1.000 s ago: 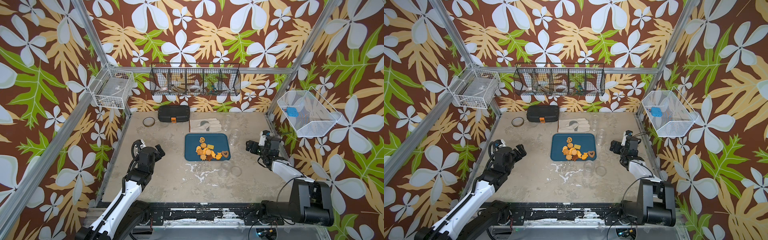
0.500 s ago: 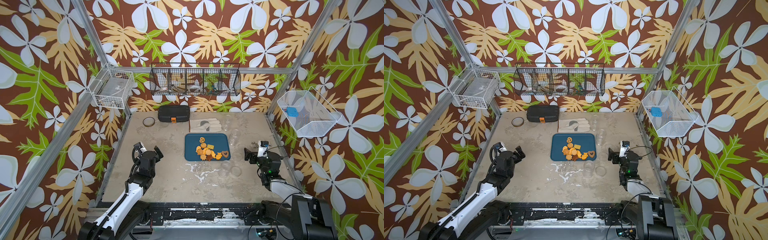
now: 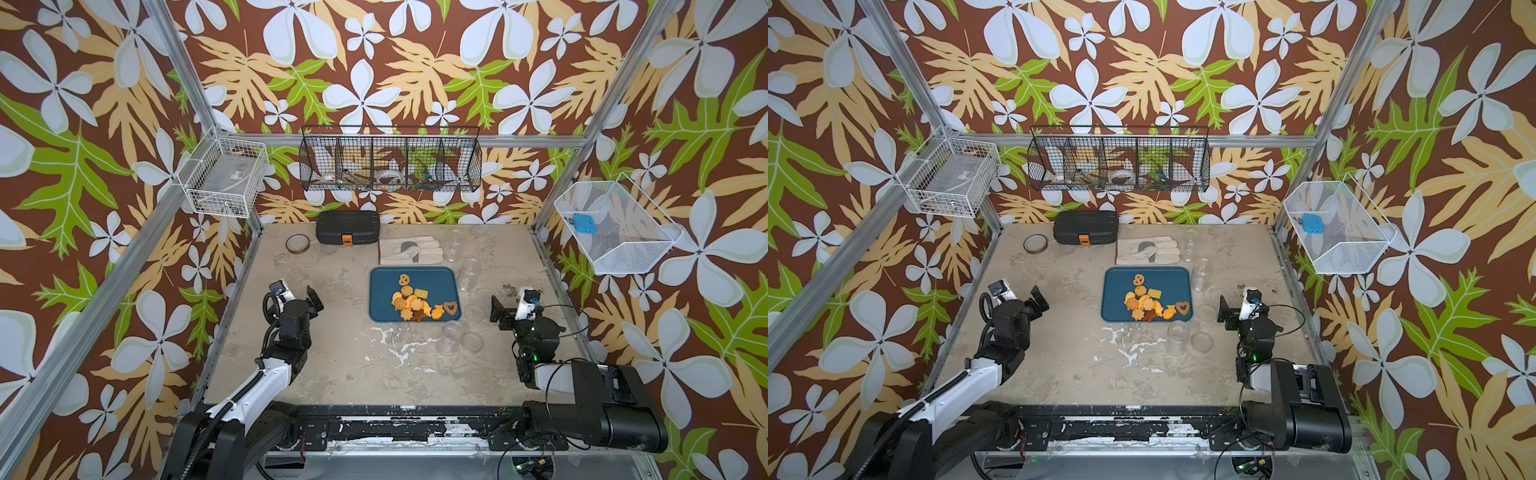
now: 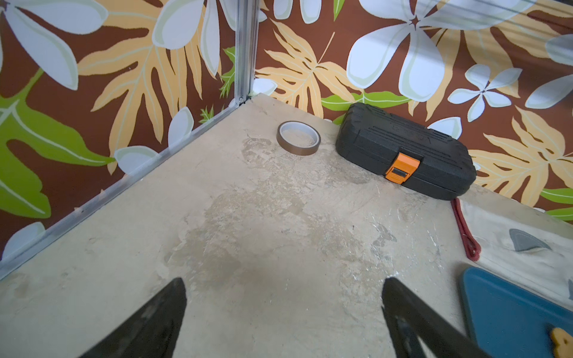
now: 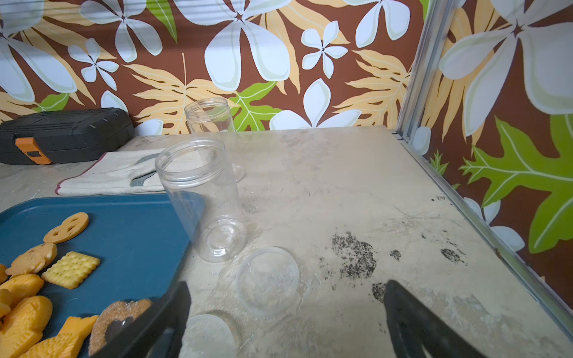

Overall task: Pour the cookies out of the jar
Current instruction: Reset both arms

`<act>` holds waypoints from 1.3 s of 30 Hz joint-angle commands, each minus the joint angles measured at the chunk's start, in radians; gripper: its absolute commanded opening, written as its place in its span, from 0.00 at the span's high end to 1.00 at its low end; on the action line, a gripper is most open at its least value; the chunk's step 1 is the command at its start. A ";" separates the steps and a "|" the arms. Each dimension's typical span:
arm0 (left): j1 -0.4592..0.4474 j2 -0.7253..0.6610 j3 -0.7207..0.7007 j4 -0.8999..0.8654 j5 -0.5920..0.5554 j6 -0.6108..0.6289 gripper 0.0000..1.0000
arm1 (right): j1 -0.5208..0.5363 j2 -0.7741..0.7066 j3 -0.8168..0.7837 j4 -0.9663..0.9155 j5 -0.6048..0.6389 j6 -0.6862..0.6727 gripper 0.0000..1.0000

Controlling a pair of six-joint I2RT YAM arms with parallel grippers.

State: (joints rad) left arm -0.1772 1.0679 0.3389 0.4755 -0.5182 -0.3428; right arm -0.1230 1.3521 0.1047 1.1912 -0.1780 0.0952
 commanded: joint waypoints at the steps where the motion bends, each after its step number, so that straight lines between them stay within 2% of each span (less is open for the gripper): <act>1: 0.021 0.068 -0.002 0.183 0.029 0.089 0.00 | 0.012 0.028 -0.005 0.136 0.021 -0.019 0.03; 3: 0.031 0.113 0.004 0.232 0.071 0.174 0.00 | 0.025 0.050 -0.010 0.158 0.033 -0.033 0.03; 7: 0.058 0.183 -0.006 0.312 0.076 0.176 0.00 | 0.065 0.098 -0.003 0.185 0.044 -0.077 0.03; 10: 0.061 0.215 -0.023 0.365 0.084 0.210 0.00 | 0.067 0.100 0.009 0.168 0.041 -0.081 0.03; 14: 0.069 0.244 -0.083 0.473 0.056 0.194 0.00 | 0.069 0.104 0.041 0.114 0.035 -0.083 0.02; 23: 0.082 0.216 -0.230 0.727 0.127 0.216 0.00 | 0.072 0.121 0.090 0.041 0.017 -0.095 0.00; 25: 0.094 0.223 -0.241 0.738 0.079 0.175 0.00 | 0.071 0.122 0.092 0.039 0.018 -0.095 0.00; 29: 0.108 0.260 -0.198 0.697 0.085 0.167 0.00 | 0.072 0.119 0.090 0.037 0.020 -0.095 0.00; 34: 0.081 0.334 -0.093 0.582 0.091 0.212 0.00 | 0.073 0.119 0.087 0.045 0.021 -0.096 0.00; 39: 0.065 0.401 0.025 0.444 0.151 0.266 0.00 | 0.074 0.119 0.088 0.045 0.021 -0.096 0.00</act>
State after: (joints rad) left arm -0.1101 1.4509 0.3290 1.0077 -0.3882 -0.1207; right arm -0.0505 1.4719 0.1909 1.2255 -0.1574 -0.0002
